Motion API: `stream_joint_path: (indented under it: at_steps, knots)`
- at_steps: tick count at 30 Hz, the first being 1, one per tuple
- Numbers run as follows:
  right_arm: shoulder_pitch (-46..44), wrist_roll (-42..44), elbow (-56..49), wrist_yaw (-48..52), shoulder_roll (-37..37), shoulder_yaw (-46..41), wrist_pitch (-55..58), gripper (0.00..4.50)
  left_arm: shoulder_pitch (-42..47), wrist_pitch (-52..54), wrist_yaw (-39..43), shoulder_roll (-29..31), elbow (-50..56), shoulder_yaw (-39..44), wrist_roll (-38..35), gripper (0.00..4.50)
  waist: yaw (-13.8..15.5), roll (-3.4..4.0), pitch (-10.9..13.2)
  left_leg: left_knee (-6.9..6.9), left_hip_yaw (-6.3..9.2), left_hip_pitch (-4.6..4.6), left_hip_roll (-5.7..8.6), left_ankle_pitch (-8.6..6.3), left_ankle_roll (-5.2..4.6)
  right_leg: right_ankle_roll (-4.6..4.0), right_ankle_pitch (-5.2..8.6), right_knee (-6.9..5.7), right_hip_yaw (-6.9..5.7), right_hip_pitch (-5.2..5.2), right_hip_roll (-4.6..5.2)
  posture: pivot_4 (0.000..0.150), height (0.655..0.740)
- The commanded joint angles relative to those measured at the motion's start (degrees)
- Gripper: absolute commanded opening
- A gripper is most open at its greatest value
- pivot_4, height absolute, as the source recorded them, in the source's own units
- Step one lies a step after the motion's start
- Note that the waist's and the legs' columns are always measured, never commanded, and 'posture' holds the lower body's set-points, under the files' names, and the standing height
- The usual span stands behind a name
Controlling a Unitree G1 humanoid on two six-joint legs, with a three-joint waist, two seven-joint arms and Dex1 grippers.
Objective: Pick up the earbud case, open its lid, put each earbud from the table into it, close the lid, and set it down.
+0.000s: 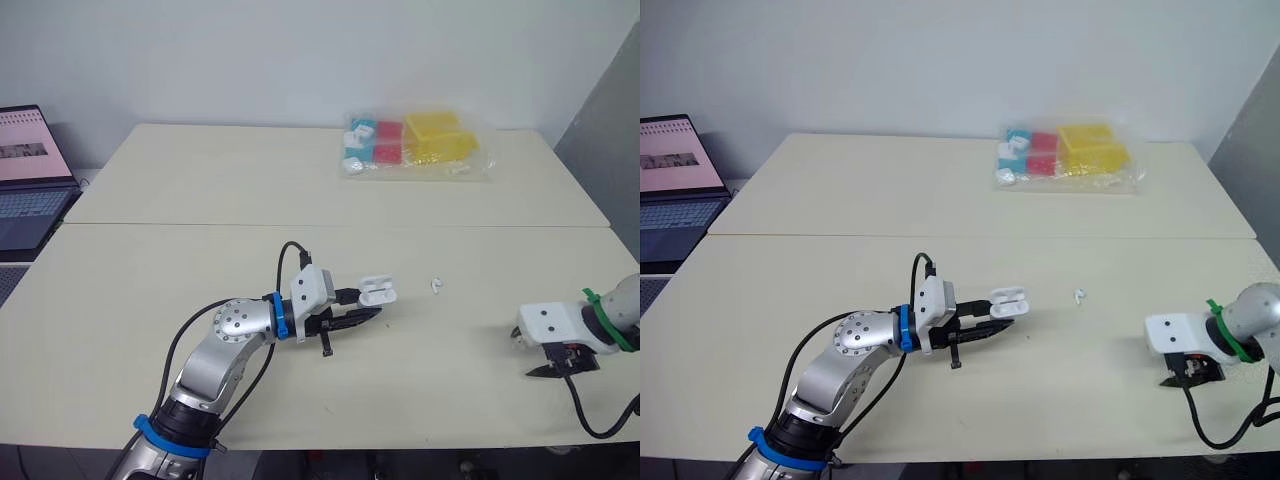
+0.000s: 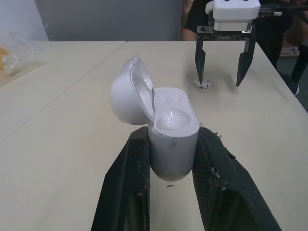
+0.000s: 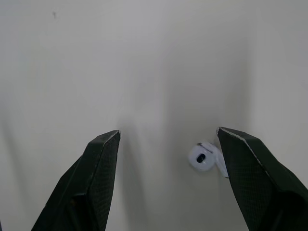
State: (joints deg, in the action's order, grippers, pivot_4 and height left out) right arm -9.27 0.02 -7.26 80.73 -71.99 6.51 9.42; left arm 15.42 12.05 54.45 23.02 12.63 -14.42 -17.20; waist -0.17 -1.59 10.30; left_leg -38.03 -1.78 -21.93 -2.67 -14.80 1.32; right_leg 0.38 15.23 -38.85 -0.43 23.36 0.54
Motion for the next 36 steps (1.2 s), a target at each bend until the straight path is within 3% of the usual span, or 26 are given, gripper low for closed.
stream_joint_path:
  at_steps: [1, 5, 12, 26, 36]
  knots:
    - [0.95, 2.35, -2.23, -0.14, -1.35, -3.84, 2.69, 3.34, 0.47, -1.09, 0.02, -0.19, 1.28, -0.04, -0.21, 0.81, 0.02, 0.00, 0.00, 0.00, 0.01, 0.00, 0.00, 0.00, 0.00, 0.00, 0.00, 0.00, -0.01, 0.00, 0.00, 0.150, 0.7378]
    - [1.89, 1.98, -2.31, -1.47, -1.67, -5.56, 2.24, 3.34, 0.17, -1.06, 0.08, 0.00, 1.54, 0.03, -0.23, 0.81, 0.02, 0.00, 0.00, 0.00, 0.00, -0.02, 0.01, 0.00, 0.00, 0.00, 0.00, 0.02, 0.00, 0.00, 0.01, 0.150, 0.7378]
    - [-0.34, -6.02, 3.37, -6.35, -0.76, -1.96, -10.11, 3.34, 0.58, -1.41, 0.08, -0.28, 1.09, -0.22, 0.07, 0.81, -0.02, 0.00, 0.00, 0.01, -0.02, 0.00, 0.01, 0.00, 0.00, -0.01, 0.01, 0.02, 0.00, 0.00, 0.01, 0.150, 0.7378]
    - [-15.75, -12.54, 14.97, 1.74, 2.28, 9.77, -27.30, 3.34, 0.11, -1.15, -0.19, -0.29, 1.71, -0.09, 0.29, 0.81, -0.04, 0.01, 0.01, 0.04, -0.03, 0.01, 0.00, 0.00, 0.00, -0.04, 0.02, 0.02, 0.01, 0.02, -0.01, 0.150, 0.7378]
    - [-17.66, -13.33, 16.74, 4.07, 3.11, 11.99, -32.51, 3.34, -0.36, -0.83, -0.73, -0.29, 2.29, -0.05, 0.26, 0.81, -0.06, 0.02, 0.01, 0.04, -0.03, 0.03, -0.01, 0.00, 0.00, -0.05, 0.03, -0.01, 0.02, 0.02, 0.00, 0.150, 0.7378]
